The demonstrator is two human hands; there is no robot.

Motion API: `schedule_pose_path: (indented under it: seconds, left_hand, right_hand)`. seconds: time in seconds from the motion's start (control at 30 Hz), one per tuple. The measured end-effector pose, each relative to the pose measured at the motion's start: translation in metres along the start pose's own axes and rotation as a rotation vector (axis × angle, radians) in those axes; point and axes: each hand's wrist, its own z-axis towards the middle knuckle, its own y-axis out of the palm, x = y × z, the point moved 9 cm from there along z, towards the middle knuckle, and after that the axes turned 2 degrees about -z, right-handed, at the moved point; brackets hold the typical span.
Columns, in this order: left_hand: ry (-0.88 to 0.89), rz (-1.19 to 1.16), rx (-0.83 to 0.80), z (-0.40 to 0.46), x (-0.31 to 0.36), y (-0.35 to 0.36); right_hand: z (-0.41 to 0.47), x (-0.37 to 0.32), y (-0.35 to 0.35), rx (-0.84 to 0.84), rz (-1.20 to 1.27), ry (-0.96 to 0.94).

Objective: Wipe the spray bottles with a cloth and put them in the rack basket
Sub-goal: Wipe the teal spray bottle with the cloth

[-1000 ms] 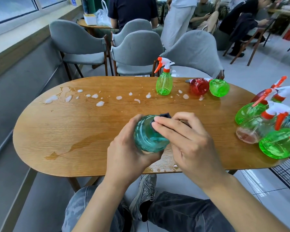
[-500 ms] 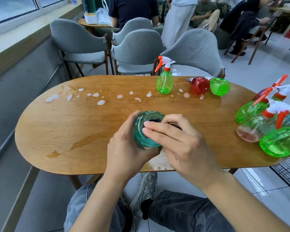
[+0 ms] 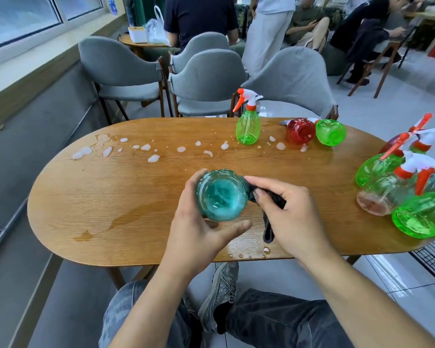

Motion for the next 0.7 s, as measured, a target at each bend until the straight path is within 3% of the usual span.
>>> schedule_pose_path:
  seconds: [0.1, 0.2, 0.33, 0.7]
  left_hand:
    - [-0.062, -0.18, -0.063, -0.003, 0.002, 0.011]
    - [-0.144, -0.376, -0.003, 0.004, -0.001, 0.013]
    - [-0.064, -0.371, 0.031, 0.016, 0.006, 0.016]
    - [-0.086, -0.287, -0.07, 0.047, -0.033, 0.037]
  right_hand:
    - [0.002, 0.015, -0.006, 0.019, 0.062, 0.061]
    - [0.002, 0.028, -0.003, 0.003, 0.089, 0.114]
    - [0.004, 0.036, -0.005, 0.032, 0.148, 0.133]
    - [0.032, 0.087, -0.002, 0.069, 0.201, 0.22]
